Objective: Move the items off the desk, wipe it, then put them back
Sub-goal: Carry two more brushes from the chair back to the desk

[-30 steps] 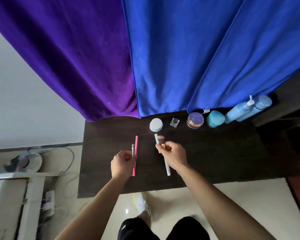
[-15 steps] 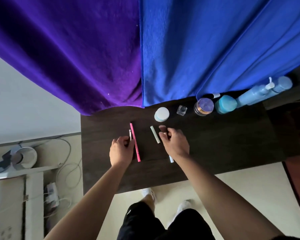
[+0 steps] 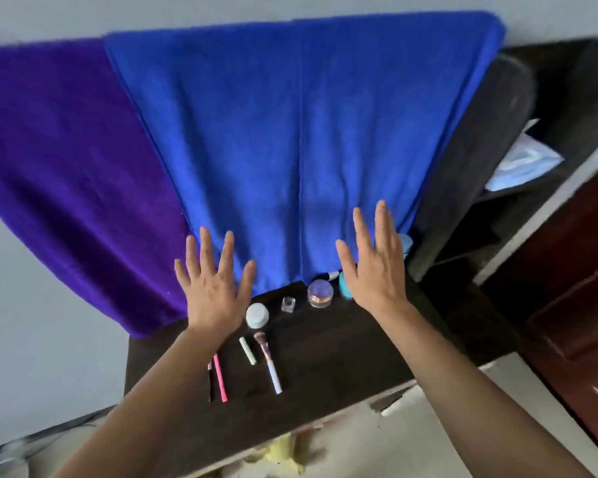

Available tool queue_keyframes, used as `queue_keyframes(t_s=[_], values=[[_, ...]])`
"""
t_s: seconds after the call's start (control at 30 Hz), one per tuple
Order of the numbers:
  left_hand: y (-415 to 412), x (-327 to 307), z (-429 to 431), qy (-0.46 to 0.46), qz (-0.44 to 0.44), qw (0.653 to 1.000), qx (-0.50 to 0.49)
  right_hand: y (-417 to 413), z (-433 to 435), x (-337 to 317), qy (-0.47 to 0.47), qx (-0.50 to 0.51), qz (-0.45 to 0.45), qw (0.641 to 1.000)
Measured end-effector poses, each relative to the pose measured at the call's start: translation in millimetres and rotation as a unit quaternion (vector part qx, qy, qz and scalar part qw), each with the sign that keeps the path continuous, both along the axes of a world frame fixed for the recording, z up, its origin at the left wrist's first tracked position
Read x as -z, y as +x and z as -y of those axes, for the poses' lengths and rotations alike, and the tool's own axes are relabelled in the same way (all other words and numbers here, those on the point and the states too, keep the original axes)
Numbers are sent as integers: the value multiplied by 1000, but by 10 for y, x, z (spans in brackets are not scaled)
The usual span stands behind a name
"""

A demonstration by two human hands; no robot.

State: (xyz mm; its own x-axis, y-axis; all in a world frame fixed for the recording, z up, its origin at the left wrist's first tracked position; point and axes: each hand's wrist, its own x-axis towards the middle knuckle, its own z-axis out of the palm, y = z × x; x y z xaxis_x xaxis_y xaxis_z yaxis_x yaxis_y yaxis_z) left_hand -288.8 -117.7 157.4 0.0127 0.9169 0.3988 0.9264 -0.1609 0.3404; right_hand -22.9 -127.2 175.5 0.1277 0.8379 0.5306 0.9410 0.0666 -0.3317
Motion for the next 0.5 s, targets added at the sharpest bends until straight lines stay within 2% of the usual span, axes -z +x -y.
queue_keyframes(t_s=[0.13,0.27,0.37,0.5], values=[[1006,-477,-13,72,-6,994,84,912,520,-439,77,71,71,992],[2136,-703,273,104,-1,966,236,1891,1385,-613,91,210,129,965],[2855,-758,579,84,19,929,359,2391,2073,-595,66,323,158,931],[3759,-629,1099,74,16,856,511,2698,3102,-433,26,446,150,882]])
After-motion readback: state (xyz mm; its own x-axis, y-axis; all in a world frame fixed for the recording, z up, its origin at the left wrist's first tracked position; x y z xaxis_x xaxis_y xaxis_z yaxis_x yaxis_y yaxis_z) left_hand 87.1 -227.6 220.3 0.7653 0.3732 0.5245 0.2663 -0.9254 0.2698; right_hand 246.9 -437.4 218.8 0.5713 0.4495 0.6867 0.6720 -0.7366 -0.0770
